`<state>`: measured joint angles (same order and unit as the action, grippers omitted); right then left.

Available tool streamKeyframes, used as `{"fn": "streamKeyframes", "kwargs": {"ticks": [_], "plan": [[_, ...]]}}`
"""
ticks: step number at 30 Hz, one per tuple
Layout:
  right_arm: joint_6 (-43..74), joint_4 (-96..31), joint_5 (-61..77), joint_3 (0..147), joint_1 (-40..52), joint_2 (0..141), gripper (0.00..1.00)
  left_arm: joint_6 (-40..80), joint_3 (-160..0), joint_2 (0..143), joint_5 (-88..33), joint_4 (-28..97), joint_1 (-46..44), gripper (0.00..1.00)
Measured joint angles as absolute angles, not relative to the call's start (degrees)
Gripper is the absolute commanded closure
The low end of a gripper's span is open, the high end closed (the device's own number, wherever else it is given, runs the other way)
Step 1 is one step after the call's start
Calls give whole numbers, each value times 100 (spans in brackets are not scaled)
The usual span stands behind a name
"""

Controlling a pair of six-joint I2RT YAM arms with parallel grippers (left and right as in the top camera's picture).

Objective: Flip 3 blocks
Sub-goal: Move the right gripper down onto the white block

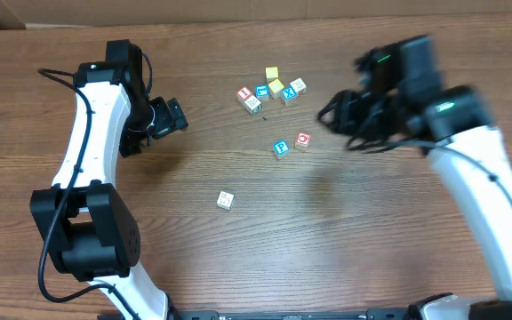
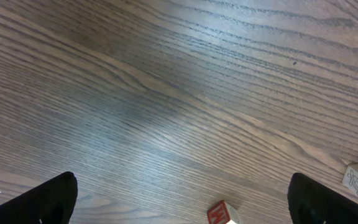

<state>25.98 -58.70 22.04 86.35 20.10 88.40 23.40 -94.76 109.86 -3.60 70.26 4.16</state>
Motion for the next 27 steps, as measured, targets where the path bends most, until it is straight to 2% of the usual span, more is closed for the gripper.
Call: {"fn": "streamKeyframes", "kwargs": {"ticks": [6, 10, 13, 18, 27], "plan": [[4056, -4746, 1013, 7533, 3564, 8978, 50, 2340, -9478, 10986, -357, 7028, 416, 0], [4755, -4112, 235, 7332, 4462, 9426, 38, 2340, -9478, 10986, -357, 7028, 416, 0], [5028, -3597, -43, 7330, 4934, 9874, 38, 2340, -9478, 10986, -360, 7028, 416, 0], [5297, -3168, -259, 7325, 5325, 10639, 45, 2340, -9478, 10986, -357, 7028, 416, 0], [5494, -2502, -464, 7275, 5413, 10989, 46, 2340, -9478, 10986, -357, 7028, 416, 0]]}}
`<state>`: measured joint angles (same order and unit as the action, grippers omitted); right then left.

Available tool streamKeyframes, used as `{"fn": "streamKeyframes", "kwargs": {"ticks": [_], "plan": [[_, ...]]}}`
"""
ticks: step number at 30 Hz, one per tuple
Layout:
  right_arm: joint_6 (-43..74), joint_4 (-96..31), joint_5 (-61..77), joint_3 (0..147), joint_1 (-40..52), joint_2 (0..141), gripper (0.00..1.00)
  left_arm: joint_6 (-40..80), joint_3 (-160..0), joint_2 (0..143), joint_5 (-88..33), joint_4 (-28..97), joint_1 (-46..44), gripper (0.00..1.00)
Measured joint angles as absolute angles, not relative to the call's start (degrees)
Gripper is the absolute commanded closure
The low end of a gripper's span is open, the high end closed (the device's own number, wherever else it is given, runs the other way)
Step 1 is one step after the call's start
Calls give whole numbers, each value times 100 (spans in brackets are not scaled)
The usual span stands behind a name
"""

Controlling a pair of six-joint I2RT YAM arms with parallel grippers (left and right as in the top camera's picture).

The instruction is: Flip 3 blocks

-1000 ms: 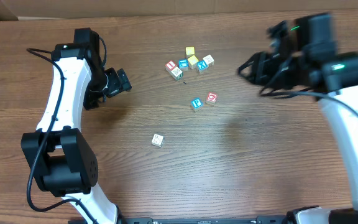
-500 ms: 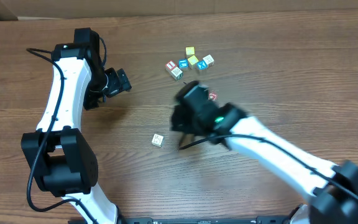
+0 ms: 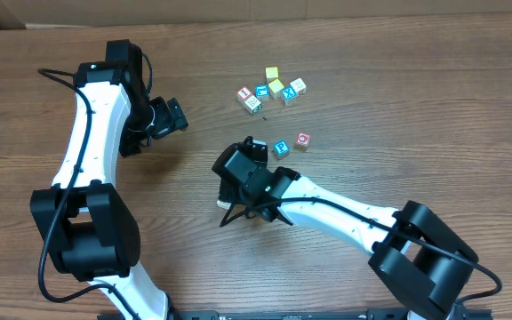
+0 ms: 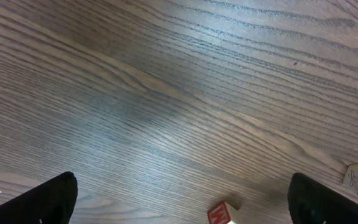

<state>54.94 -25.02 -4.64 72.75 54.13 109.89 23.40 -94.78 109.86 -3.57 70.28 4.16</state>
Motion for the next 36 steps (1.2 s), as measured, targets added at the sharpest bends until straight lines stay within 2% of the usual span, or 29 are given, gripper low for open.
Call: {"fn": "streamKeyframes", "kwargs": {"ticks": [7, 11, 16, 21, 30, 31, 32, 33, 35, 36], "plan": [[5529, -2333, -513, 7275, 5739, 11437, 48, 2340, -9478, 10986, -357, 7028, 416, 0], [5522, -2353, -578, 7275, 5848, 11509, 64, 2340, -9478, 10986, -357, 7028, 416, 0], [5531, -2762, -784, 7406, 5841, 11474, 79, 2340, -9478, 10986, -357, 7028, 416, 0], [5325, -3778, -934, 7671, 5640, 11448, 80, 2340, -9478, 10986, -357, 7028, 416, 0], [4541, -4936, -635, 8158, 5502, 10910, 73, 2340, -9478, 10986, -357, 7028, 416, 0], [4499, -4974, -558, 8180, 5502, 10877, 63, 2340, -9478, 10986, -357, 7028, 416, 0], [4475, -5000, -493, 8182, 5502, 10860, 44, 2340, -9478, 10986, -357, 7028, 416, 0], [4464, -5041, -443, 8182, 5502, 10860, 32, 2340, -9478, 10986, -357, 7028, 416, 0], [4414, -5087, -366, 8180, 5502, 10860, 17, 2340, -9478, 10986, -360, 7028, 416, 0], [4381, -5081, -342, 8180, 5500, 10860, 15, 2340, -9478, 10986, -357, 7028, 416, 0]]}}
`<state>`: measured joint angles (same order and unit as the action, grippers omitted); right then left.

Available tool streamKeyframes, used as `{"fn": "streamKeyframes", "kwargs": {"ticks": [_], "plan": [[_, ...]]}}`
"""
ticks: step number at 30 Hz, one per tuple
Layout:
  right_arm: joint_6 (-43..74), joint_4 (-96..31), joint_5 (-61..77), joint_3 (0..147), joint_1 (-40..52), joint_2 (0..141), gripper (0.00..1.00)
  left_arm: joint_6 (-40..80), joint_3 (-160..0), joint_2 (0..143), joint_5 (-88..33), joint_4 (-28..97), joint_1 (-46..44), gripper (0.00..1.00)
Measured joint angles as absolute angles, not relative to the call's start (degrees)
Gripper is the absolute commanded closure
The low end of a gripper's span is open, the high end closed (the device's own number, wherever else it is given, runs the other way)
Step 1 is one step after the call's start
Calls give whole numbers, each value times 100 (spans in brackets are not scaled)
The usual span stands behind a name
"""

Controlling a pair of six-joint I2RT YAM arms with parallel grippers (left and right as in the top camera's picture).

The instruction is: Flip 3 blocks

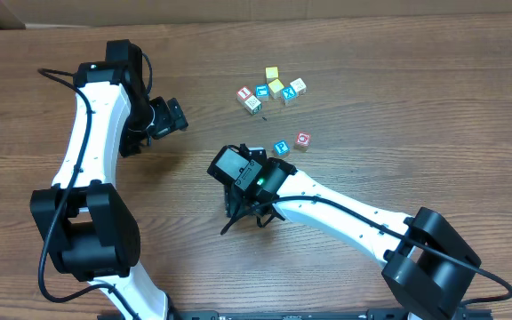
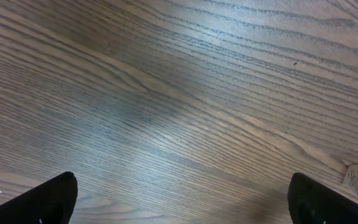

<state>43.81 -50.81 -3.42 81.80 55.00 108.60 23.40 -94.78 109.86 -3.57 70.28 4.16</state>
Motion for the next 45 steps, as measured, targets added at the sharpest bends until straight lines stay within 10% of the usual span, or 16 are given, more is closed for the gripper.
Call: {"fn": "streamKeyframes", "kwargs": {"ticks": [25, 33, 45], "plan": [[4392, -5677, -167, 7636, 5522, 10860, 28, 2340, -9478, 10986, -357, 7028, 416, 0], [4534, -5290, -71, 7146, 5522, 10860, 60, 2340, -9478, 10986, -360, 7028, 416, 0], [4626, -4449, -19, 7144, 5522, 10860, 66, 2340, -9478, 10986, -357, 7028, 416, 0]]}}
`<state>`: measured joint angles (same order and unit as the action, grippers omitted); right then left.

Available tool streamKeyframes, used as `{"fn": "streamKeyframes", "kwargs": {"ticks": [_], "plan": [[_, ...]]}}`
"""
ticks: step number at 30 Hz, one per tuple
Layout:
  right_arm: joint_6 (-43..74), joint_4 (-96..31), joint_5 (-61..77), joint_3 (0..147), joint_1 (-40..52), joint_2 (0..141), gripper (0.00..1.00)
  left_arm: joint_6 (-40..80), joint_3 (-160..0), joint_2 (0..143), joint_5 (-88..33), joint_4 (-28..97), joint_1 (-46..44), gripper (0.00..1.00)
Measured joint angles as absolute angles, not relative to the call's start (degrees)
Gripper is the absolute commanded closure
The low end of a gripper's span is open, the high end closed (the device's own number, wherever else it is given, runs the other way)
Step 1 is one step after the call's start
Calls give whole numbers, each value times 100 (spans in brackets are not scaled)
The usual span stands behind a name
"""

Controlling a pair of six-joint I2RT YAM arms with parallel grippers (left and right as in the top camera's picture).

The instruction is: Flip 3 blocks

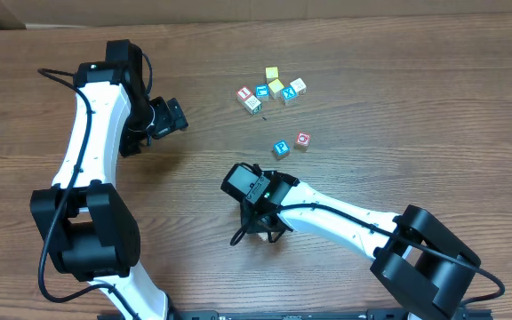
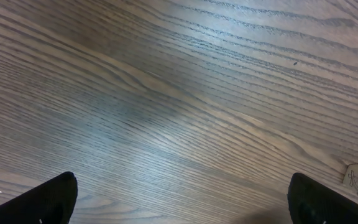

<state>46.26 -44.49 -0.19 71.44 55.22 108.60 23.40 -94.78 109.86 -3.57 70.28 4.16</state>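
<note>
A cluster of several small lettered blocks (image 1: 272, 87) lies at the back of the table, and a blue block (image 1: 280, 148) and a red block (image 1: 302, 140) sit nearer the middle. My right gripper (image 1: 260, 229) is down at the table in front of those two. Its fingers are dark and too small to tell open from shut, and whatever lies under it is hidden. My left gripper (image 1: 169, 116) hangs at the back left, well away from the blocks. Seen from the left wrist, it (image 2: 182, 183) is open over bare wood.
The wooden table (image 1: 398, 107) runs beyond the frame on all sides. One white and blue block of the cluster shows at the right edge of the left wrist view. The right arm (image 1: 354, 222) stretches across the front right.
My right gripper has moved a little toward the front right and now sits lower on the table. The left arm has not moved. The single white block stays out of sight.
At first my right arm was raised at the back right, and a single white block lay alone at the front middle. Then my right gripper stood beside that block. Then it covered the spot and the block was hidden, and now it sits slightly front right.
</note>
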Motion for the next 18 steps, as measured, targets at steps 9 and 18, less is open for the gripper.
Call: {"fn": "streamKeyframes", "kwargs": {"ticks": [9, 18], "plan": [[4628, -3673, -416, 7144, 5522, 10860, 66, 2340, -9478, 10986, -357, 7028, 416, 0], [4633, -3273, -786, 7107, 5522, 10860, 66, 2340, -9478, 10986, -357, 7028, 416, 0]]}}
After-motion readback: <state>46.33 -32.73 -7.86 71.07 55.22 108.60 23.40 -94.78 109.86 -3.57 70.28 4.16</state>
